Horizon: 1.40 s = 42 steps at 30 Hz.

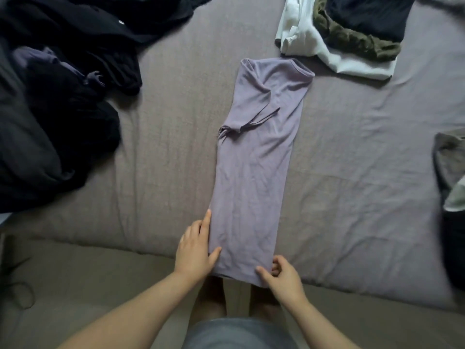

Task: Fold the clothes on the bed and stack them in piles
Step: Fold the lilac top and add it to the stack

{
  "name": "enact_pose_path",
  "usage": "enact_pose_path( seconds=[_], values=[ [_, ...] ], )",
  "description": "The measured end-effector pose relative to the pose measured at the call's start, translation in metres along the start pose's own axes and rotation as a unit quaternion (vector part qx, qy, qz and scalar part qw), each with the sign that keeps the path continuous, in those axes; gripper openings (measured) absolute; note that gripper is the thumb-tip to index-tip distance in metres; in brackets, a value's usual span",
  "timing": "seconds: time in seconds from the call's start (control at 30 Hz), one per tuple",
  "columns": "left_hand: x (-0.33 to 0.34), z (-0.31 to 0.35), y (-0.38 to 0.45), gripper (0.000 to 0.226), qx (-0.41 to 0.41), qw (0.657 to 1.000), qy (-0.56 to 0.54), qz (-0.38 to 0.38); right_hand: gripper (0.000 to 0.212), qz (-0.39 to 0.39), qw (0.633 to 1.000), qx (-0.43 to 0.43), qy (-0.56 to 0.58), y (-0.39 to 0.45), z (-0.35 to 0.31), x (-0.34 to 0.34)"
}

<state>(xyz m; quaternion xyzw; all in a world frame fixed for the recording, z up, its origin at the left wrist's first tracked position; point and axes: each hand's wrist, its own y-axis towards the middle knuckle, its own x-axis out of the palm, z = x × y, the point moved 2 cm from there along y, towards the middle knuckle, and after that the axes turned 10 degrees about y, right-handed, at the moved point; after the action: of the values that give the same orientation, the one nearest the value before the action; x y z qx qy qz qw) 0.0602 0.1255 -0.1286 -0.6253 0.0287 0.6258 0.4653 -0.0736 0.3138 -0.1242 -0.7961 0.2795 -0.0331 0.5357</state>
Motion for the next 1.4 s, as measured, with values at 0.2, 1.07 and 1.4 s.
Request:
enact_pose_path(
  seconds=[0.2, 1.07, 1.4],
  values=[
    [0.002, 0.006, -0.014, 0.07, -0.192, 0.975, -0.089, -0.073, 0.021, 0.024, 0.998, 0.039, 0.049, -0.008, -0.001, 0.016],
    [-0.114, 0.041, 0.144, 0.037, -0.205, 0.874, -0.438, 0.035, 0.019, 0.139, 0.929, -0.041, 0.34, 0.098, -0.177, -0.066],
    [-0.041, 0.033, 0.1, 0.038, -0.26, 0.915, -0.307, -0.016, 0.021, 0.122, 0.971, 0.008, 0.205, 0.072, -0.079, -0.016]
  ],
)
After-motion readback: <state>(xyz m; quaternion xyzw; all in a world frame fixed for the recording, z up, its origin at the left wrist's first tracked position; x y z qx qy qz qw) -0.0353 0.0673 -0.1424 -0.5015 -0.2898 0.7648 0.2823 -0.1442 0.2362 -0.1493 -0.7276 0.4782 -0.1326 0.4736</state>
